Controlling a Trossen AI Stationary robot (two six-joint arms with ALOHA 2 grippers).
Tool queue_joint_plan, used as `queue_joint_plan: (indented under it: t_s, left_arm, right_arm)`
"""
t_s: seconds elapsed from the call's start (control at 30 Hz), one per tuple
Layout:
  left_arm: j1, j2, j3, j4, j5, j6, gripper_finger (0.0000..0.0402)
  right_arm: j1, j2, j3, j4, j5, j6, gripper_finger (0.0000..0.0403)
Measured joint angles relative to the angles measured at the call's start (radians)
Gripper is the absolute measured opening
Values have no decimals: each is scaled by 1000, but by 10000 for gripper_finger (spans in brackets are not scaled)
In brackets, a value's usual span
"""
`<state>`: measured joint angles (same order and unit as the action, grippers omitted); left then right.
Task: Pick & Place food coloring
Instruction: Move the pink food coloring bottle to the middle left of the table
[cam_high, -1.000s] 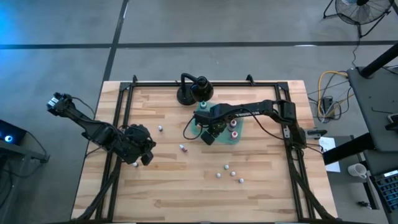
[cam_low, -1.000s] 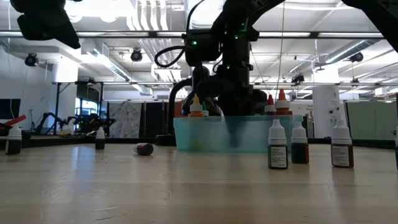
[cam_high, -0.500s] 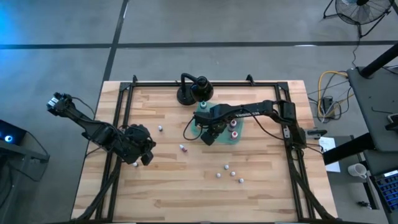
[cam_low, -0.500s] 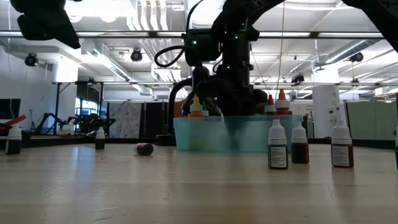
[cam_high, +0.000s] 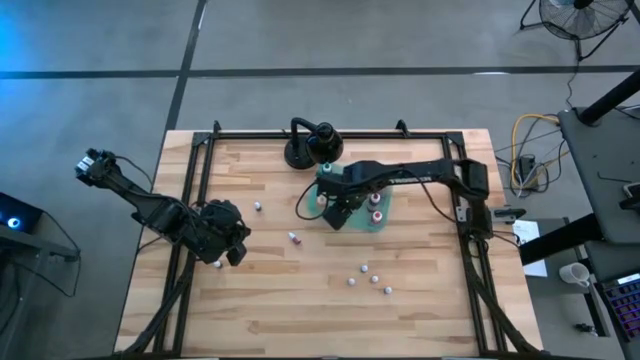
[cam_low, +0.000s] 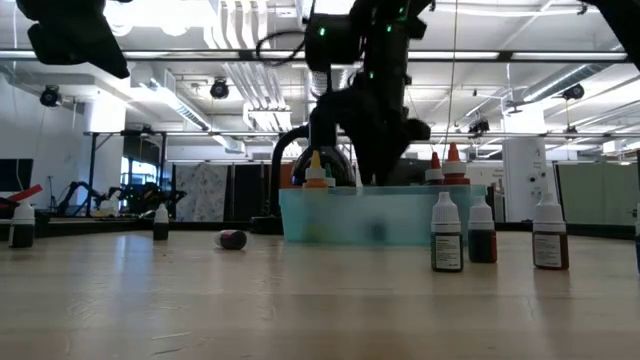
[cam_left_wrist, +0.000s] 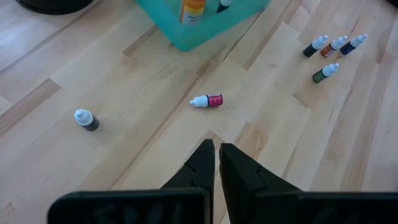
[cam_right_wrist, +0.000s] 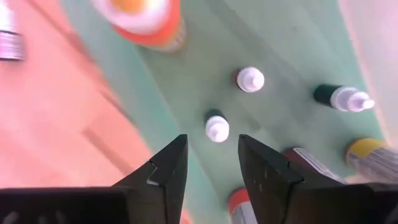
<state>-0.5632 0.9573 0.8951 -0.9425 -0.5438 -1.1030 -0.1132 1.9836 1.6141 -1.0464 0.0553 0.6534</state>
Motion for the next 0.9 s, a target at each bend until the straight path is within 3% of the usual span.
queue_joint_plan:
  t_s: [0.27,0.57,0.73,0.9]
  left_arm:
    - [0,0,0,0,0,0,0]
    - [0,0,0,1,0,0,0]
    - [0,0,0,2,0,0,0]
    - [0,0,0,24,-24,4,0]
  right_arm:
    - [71,-132,40,14,5,-42,134]
    - [265,-190,52,-24,41,-87,125]
    - [396,-181,28,-33,55,-39,123]
    - [478,-161,-12,-41,82,136,120]
